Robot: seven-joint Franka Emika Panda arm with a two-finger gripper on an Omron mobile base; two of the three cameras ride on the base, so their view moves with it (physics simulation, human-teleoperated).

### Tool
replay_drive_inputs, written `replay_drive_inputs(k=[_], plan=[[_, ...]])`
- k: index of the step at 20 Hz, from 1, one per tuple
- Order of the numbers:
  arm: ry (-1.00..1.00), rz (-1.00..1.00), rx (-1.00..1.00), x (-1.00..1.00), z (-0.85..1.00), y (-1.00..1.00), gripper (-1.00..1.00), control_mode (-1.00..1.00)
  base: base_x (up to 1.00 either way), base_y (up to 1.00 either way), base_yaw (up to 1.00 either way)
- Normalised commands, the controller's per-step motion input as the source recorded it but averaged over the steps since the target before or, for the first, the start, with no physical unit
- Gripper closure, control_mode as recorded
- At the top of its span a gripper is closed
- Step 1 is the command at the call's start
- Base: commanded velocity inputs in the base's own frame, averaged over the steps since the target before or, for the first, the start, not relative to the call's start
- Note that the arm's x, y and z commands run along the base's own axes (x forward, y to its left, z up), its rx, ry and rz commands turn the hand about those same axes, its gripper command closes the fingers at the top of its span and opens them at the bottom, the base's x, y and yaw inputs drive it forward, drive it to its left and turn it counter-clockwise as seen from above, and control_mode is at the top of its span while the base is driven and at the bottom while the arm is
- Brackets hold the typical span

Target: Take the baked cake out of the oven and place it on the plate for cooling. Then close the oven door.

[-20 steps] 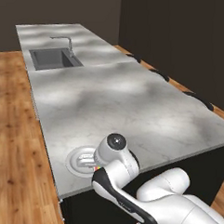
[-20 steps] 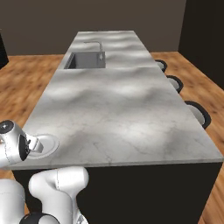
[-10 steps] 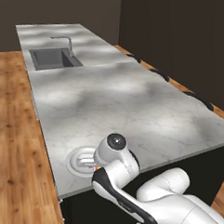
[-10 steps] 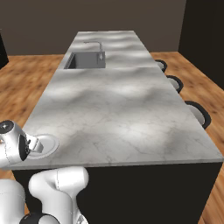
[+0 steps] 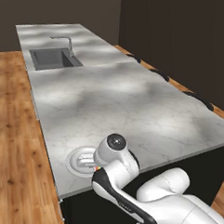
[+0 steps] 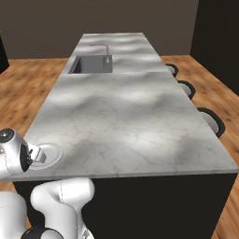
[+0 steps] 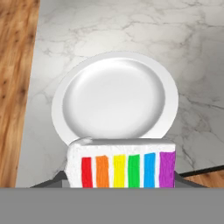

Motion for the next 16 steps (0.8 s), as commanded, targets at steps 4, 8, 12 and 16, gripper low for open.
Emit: replay_drive_inputs(k=[4,8,12,16], plan=[[0.0,0.0,0.0,0.32,0.0,0.0,1.0,-1.0,0.0,0.0,0.0],[0.0,0.05,0.0,0.4,0.04,0.0,1.0,-1.0,0.0,0.0,0.0],[0.07,0.09,-0.01,0.43,0.01,0.0,1.0,-1.0,0.0,0.0,0.0],[0.18,0.04,-0.13,0.4,0.0,0.13,1.0,-1.0,0.0,0.0,0.0]])
